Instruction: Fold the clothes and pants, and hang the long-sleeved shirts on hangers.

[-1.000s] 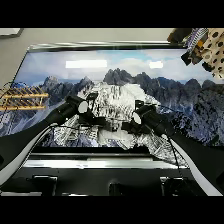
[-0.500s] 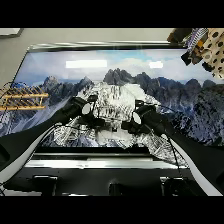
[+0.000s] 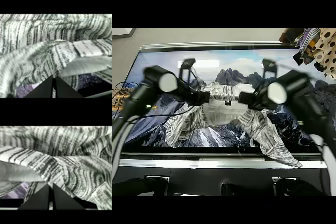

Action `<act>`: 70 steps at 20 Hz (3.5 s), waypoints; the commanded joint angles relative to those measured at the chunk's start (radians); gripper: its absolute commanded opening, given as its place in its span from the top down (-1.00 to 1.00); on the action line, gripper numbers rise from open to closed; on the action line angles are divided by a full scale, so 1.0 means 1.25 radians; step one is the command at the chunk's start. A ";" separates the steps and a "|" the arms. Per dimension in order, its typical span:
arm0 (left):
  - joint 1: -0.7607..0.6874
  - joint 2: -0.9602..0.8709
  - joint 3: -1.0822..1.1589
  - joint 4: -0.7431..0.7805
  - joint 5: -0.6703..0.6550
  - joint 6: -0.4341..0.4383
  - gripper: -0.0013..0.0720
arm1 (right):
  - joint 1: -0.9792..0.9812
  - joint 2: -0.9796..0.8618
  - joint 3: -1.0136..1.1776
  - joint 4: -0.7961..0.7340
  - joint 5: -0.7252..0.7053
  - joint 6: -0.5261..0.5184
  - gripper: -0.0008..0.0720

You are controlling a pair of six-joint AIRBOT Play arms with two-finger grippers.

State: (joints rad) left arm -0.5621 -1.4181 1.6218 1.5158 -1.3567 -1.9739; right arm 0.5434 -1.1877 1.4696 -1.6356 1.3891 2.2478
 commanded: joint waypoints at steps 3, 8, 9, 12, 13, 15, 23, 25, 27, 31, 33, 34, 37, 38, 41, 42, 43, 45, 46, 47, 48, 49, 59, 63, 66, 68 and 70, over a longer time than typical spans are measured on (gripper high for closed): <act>-0.010 0.103 0.042 0.005 -0.109 -0.048 0.91 | -0.002 0.071 0.129 0.027 0.145 0.001 0.91; -0.035 0.110 0.020 0.006 -0.122 -0.087 0.91 | -0.002 0.074 0.104 0.022 0.190 -0.016 0.91; -0.035 0.110 -0.001 0.006 -0.116 -0.099 0.91 | -0.002 0.079 0.072 0.016 0.189 -0.019 0.91; -0.035 0.110 -0.088 0.000 -0.077 -0.109 0.91 | -0.002 0.114 -0.110 0.013 0.085 -0.005 0.91; -0.035 0.110 -0.116 -0.003 -0.050 -0.113 0.91 | -0.002 0.121 -0.164 0.015 0.034 0.020 0.91; -0.035 0.103 -0.157 -0.004 0.003 -0.128 0.91 | -0.002 0.118 -0.211 0.021 -0.031 0.032 0.91; -0.021 0.059 -0.164 -0.004 0.059 -0.139 0.50 | -0.002 0.063 -0.219 0.023 -0.140 0.091 0.91; 0.009 0.073 -0.164 -0.004 0.048 -0.137 -0.77 | -0.002 0.063 -0.218 0.024 -0.147 0.090 0.91; 0.064 0.101 -0.164 -0.003 0.014 -0.098 -0.85 | -0.002 0.063 -0.218 0.024 -0.147 0.090 0.91; 0.255 0.196 -0.190 0.024 -0.037 0.035 -0.85 | -0.002 0.063 -0.218 0.024 -0.147 0.090 0.91; 0.392 0.234 -0.229 0.039 -0.030 0.132 -0.85 | -0.002 0.063 -0.218 0.024 -0.147 0.090 0.91; 0.450 0.237 -0.237 0.053 -0.053 0.175 -0.85 | -0.002 0.063 -0.218 0.024 -0.147 0.089 0.91; 0.585 0.228 -0.237 0.051 -0.159 0.209 -0.84 | -0.002 0.063 -0.218 0.024 -0.145 0.084 0.91; 0.609 0.226 -0.237 0.052 -0.165 0.247 -0.84 | -0.002 0.063 -0.218 0.024 -0.144 0.084 0.91; 0.649 0.219 -0.243 0.100 -0.131 0.253 -0.85 | -0.002 0.063 -0.218 0.024 -0.144 0.084 0.91; 0.668 0.218 -0.251 0.114 -0.109 0.253 -0.86 | -0.002 0.063 -0.218 0.024 -0.144 0.084 0.91; 0.704 0.218 -0.261 0.106 -0.086 0.271 -0.87 | -0.002 0.063 -0.218 0.024 -0.143 0.084 0.91; 0.812 0.217 -0.276 0.057 -0.037 0.319 -0.87 | -0.002 0.063 -0.218 0.024 -0.133 0.084 0.91; 0.886 0.214 -0.281 0.011 -0.010 0.349 -0.87 | -0.002 0.063 -0.218 0.024 -0.128 0.084 0.91; 0.954 0.207 -0.281 -0.033 0.010 0.387 -0.87 | -0.002 0.063 -0.219 0.024 -0.126 0.084 0.91; 1.020 0.198 -0.281 -0.077 0.022 0.431 -0.87 | -0.002 0.063 -0.219 0.024 -0.126 0.084 0.91; 1.082 0.182 -0.281 -0.111 0.028 0.477 -0.87 | -0.002 0.063 -0.219 0.024 -0.126 0.083 0.91; 1.265 -0.017 -0.280 -0.143 0.082 0.728 -0.85 | -0.002 0.063 -0.219 0.019 -0.127 0.069 0.91; 1.240 -0.086 -0.280 -0.144 0.105 0.913 -0.85 | -0.002 0.063 -0.219 0.019 -0.126 0.070 0.91; 1.209 -0.104 -0.280 -0.123 0.174 0.987 -0.85 | -0.002 0.063 -0.219 0.018 -0.126 0.070 0.91; 1.191 -0.112 -0.280 -0.110 0.208 0.987 -0.85 | -0.002 0.063 -0.219 0.019 -0.124 0.074 0.91; 1.181 -0.124 -0.280 -0.105 0.215 0.987 -0.85 | -0.002 0.063 -0.219 0.018 -0.115 0.078 0.91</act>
State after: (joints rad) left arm 0.9379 -1.5490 1.2716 1.3724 -1.1393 -0.7841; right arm 0.5407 -1.1080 1.1969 -1.6127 1.2366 2.3371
